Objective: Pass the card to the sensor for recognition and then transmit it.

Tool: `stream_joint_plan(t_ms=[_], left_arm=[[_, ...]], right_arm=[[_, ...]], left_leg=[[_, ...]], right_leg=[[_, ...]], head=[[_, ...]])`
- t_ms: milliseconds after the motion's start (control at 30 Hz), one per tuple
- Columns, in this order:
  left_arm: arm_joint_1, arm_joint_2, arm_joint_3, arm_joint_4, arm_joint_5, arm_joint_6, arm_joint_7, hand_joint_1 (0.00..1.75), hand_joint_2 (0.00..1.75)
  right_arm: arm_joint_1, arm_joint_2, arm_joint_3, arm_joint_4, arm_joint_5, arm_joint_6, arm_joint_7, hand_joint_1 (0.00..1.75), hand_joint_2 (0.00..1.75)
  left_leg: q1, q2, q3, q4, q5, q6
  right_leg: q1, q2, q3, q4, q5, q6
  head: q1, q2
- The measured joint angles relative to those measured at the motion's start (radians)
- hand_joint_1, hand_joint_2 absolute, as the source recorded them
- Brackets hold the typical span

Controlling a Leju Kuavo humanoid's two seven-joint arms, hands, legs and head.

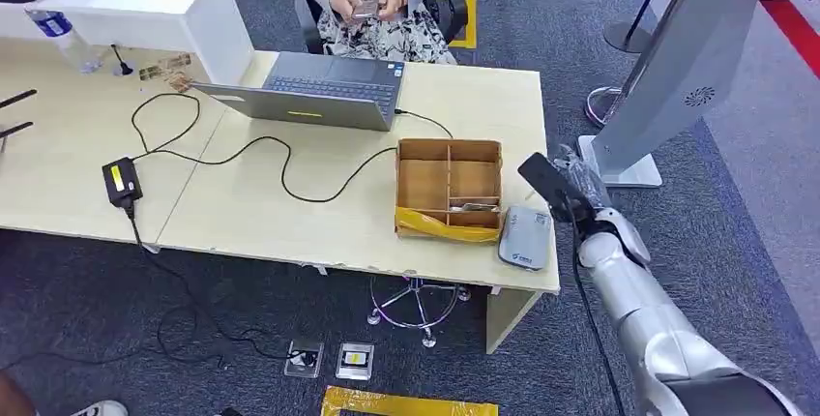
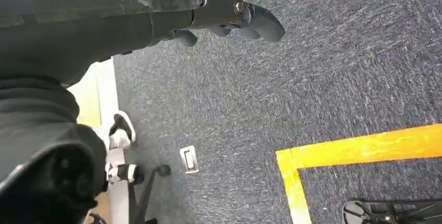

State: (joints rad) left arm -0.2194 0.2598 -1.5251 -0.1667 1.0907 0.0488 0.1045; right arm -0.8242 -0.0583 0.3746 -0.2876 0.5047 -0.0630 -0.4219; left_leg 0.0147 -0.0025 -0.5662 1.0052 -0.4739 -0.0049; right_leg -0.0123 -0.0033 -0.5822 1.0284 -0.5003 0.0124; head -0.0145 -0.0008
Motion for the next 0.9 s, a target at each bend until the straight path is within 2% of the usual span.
stream_joint_plan(t_ms=[267, 600, 900], left_arm=[[0.000, 0.000, 0.000, 0.000, 0.008, 0.004, 0.008, 0.00, 0.00], [-0.001, -0.001, 0.000, 0.000, 0.006, 0.013, 0.008, 0.00, 0.00], [-0.012, 0.000, 0.000, 0.000, -0.035, 0.003, 0.002, 0.00, 0.00]], right_arm=[[0.023, -0.023, 0.027, 0.000, -0.013, -0.044, 0.018, 1.75, 1.75], [0.041, -0.080, 0.036, 0.001, -0.034, -0.046, 0.028, 1.75, 1.75], [0.078, -0.121, 0.057, 0.001, -0.068, -0.086, -0.001, 1.75, 1.75]], left_leg=[[0.000, 0.000, 0.000, 0.000, 0.000, 0.000], [0.000, 0.000, 0.000, 0.000, 0.000, 0.000], [0.000, 0.000, 0.000, 0.000, 0.000, 0.000]], right_leg=[[0.000, 0.000, 0.000, 0.000, 0.000, 0.000], [0.000, 0.000, 0.000, 0.000, 0.000, 0.000], [0.000, 0.000, 0.000, 0.000, 0.000, 0.000]], head=[[0.000, 0.000], [0.000, 0.000], [0.000, 0.000]])
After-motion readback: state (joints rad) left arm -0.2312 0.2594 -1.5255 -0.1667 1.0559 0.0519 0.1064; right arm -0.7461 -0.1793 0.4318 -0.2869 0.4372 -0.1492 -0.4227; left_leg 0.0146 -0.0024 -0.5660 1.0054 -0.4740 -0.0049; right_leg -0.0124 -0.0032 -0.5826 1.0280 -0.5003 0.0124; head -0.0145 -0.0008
